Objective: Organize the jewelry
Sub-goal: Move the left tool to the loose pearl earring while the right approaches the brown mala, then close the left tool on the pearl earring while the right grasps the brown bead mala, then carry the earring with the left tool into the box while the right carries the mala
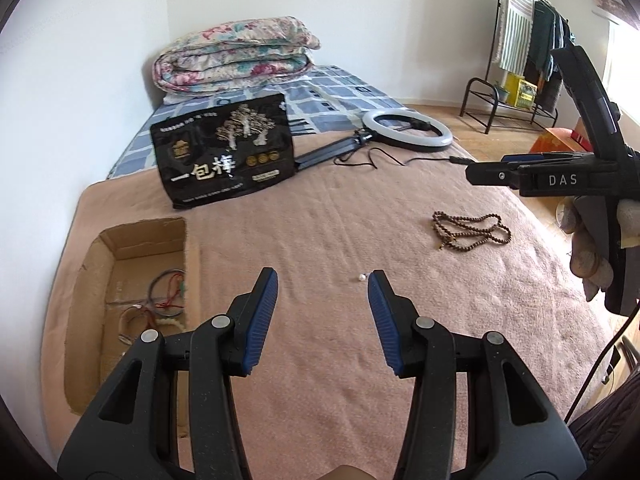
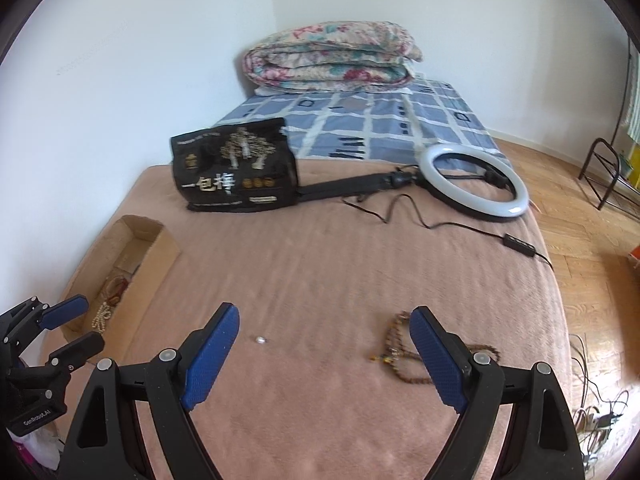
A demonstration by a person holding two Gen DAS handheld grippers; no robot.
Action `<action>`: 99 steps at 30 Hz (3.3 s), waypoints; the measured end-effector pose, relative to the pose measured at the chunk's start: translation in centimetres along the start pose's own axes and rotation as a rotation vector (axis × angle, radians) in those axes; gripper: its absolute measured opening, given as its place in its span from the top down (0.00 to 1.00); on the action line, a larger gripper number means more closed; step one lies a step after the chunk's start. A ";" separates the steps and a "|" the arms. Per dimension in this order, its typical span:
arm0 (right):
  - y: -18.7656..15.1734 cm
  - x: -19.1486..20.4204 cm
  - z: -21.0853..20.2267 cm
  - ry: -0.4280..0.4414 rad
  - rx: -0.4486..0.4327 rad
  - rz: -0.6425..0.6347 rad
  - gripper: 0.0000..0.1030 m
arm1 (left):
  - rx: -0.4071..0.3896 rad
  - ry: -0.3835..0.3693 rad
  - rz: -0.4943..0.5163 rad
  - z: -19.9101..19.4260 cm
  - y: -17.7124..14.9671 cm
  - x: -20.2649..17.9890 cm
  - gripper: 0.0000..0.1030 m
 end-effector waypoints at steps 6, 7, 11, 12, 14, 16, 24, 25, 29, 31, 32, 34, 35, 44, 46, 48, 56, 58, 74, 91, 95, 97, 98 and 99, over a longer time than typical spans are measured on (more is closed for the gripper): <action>-1.2 -5.5 1.8 -0.034 0.028 0.054 0.14 | 0.040 -0.038 -0.019 2.9 -0.3 -1.3 0.53; -1.4 -6.3 2.0 -0.034 0.027 0.056 0.14 | 0.047 -0.041 -0.021 3.4 -0.4 -1.4 0.53; -1.7 -8.9 3.4 -0.037 0.027 0.058 0.14 | 0.069 -0.057 -0.037 5.3 -0.8 -1.8 0.53; -1.8 -9.6 3.8 -0.038 0.030 0.061 0.14 | 0.072 -0.060 -0.039 5.6 -0.9 -1.9 0.53; -1.9 -10.6 4.7 -0.041 0.043 0.064 0.14 | 0.078 -0.068 -0.043 6.4 -1.0 -2.0 0.53; -2.2 -11.5 5.8 -0.037 0.066 0.061 0.14 | 0.083 -0.078 -0.047 7.1 -1.1 -2.2 0.53; -3.7 -12.3 9.9 0.005 0.158 -0.023 0.14 | 0.110 -0.108 -0.055 10.0 -1.8 -2.5 0.53; -3.8 -12.3 10.6 0.019 0.173 -0.023 0.14 | 0.112 -0.107 -0.060 10.3 -1.9 -2.4 0.53; -4.1 -12.1 12.7 0.073 0.214 -0.012 0.17 | 0.122 -0.106 -0.074 11.1 -2.3 -1.8 0.53; -4.1 -12.0 13.8 0.090 0.230 -0.006 0.18 | 0.130 -0.101 -0.072 11.5 -2.5 -1.5 0.53; -4.1 -12.0 14.2 0.093 0.234 -0.008 0.20 | 0.132 -0.099 -0.073 11.7 -2.6 -1.4 0.53; -4.1 -12.0 15.2 0.103 0.251 -0.006 0.22 | 0.137 -0.101 -0.079 12.0 -2.9 -1.0 0.53; -4.2 -12.0 15.7 0.112 0.260 -0.001 0.23 | 0.138 -0.102 -0.082 12.1 -3.0 -0.9 0.53; -4.8 -12.3 18.6 0.176 0.331 0.033 0.26 | 0.147 -0.114 -0.089 13.2 -3.5 -0.4 0.53; -4.8 -12.3 18.7 0.188 0.335 0.037 0.26 | 0.152 -0.115 -0.089 13.4 -3.7 -0.3 0.53; -4.9 -12.4 18.6 0.206 0.340 0.045 0.26 | 0.156 -0.114 -0.093 13.6 -4.0 -0.2 0.53; -7.1 -11.3 16.7 0.343 0.416 -0.017 0.32 | 0.165 -0.125 -0.106 14.9 -4.1 0.0 0.53; -7.6 -11.0 16.2 0.359 0.419 -0.026 0.32 | 0.166 -0.126 -0.101 15.3 -4.0 -0.1 0.53; -10.1 -7.2 13.6 0.272 0.358 -0.275 0.32 | 0.194 -0.089 -0.042 18.8 -3.5 0.2 0.73; -10.0 -6.8 13.7 0.012 0.257 -0.236 0.89 | 0.193 -0.074 -0.007 18.0 -3.5 -0.1 0.92; -9.9 -6.8 13.1 0.019 0.257 -0.188 0.90 | 0.177 -0.080 -0.007 16.9 -3.0 -0.4 0.92; -9.8 -6.9 12.5 0.018 0.250 -0.166 0.90 | 0.170 -0.082 -0.007 16.4 -2.8 -0.6 0.92; -9.7 -6.9 12.3 0.016 0.246 -0.159 0.90 | 0.166 -0.082 -0.005 16.2 -2.7 -0.6 0.92; -9.6 -7.0 12.0 0.015 0.242 -0.151 0.90 | 0.162 -0.083 -0.004 15.8 -2.6 -0.7 0.92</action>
Point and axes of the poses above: each gripper's, at about its wrist camera, not at the fingertips, and z roughly the way its jaws point, x to its left, y to its top, the point moved 9 cm from there along z, roughly the way its jaws point, and after that the axes turned 14 degrees about -y, right-handed, at the moved point
